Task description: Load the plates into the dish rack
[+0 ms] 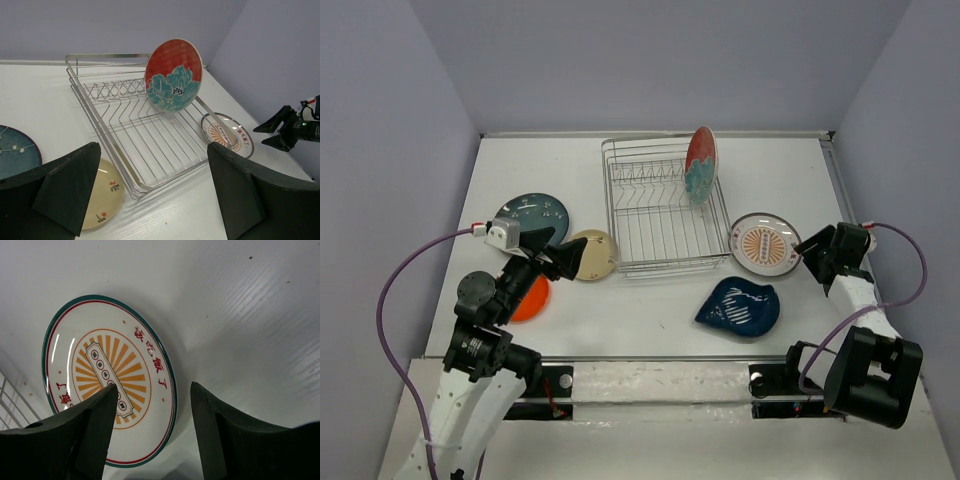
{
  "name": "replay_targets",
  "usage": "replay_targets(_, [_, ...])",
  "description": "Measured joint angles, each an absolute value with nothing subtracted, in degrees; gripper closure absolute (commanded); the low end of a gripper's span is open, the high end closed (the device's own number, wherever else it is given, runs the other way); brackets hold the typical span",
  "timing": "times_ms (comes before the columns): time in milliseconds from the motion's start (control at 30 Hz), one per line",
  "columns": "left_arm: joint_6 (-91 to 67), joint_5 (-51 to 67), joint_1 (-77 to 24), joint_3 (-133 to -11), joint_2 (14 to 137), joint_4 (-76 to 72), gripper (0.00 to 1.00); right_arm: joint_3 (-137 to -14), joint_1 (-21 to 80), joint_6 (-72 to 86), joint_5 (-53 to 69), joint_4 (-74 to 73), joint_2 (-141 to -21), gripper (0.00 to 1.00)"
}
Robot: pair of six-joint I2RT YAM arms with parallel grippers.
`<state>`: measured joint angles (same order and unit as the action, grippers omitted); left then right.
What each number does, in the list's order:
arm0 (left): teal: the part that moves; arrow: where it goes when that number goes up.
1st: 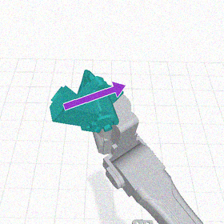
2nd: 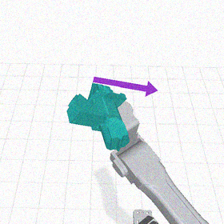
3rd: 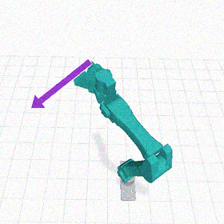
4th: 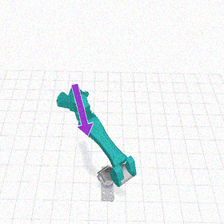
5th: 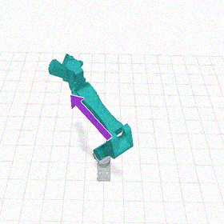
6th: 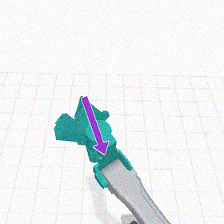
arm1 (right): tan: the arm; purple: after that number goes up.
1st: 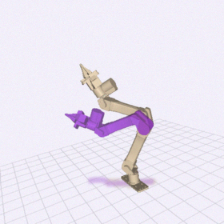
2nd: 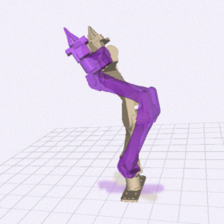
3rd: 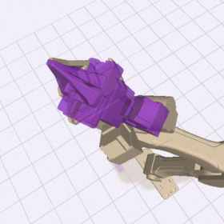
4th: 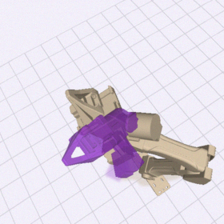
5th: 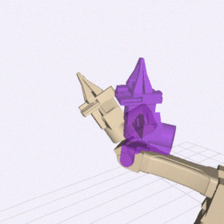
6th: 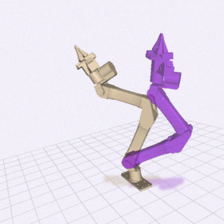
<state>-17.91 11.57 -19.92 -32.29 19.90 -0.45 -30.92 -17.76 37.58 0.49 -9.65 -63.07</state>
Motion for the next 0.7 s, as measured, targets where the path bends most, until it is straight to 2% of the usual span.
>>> replay_targets(167, [-17.91,11.57,-19.92,-32.29,19.84,-0.43,0.01,-25.54,-20.95,39.09,6.13,-4.05,-65.01,0.39])
replay_targets(233, [-17.91,11.55,-19.97,-32.29,19.84,-0.4,0.01,-24.32,-21.28,39.75,8.62,-2.52,-67.02,0.44])
replay_targets(367, [-17.91,11.57,-20.16,-32.29,19.84,-0.38,0.01,-23.99,-21.32,41.71,13.74,3.9,-72.58,0.62])
replay_targets(500, [-17.91,11.55,-20.16,-32.29,19.86,-0.36,0.01,-22.24,-21.5,44.82,15.44,9.91,-75.02,0.84])
replay_targets(600, [-17.91,11.55,-20.16,-32.29,19.92,-0.36,0.01,-20.62,-21.74,47.35,14.66,11.42,-74.13,0.93])
replay_targets(700, [-17.91,11.55,-20.16,-32.29,20.14,-0.32,0.01,-20.08,-21.65,48.97,12.43,10.68,-68.53,0.93])
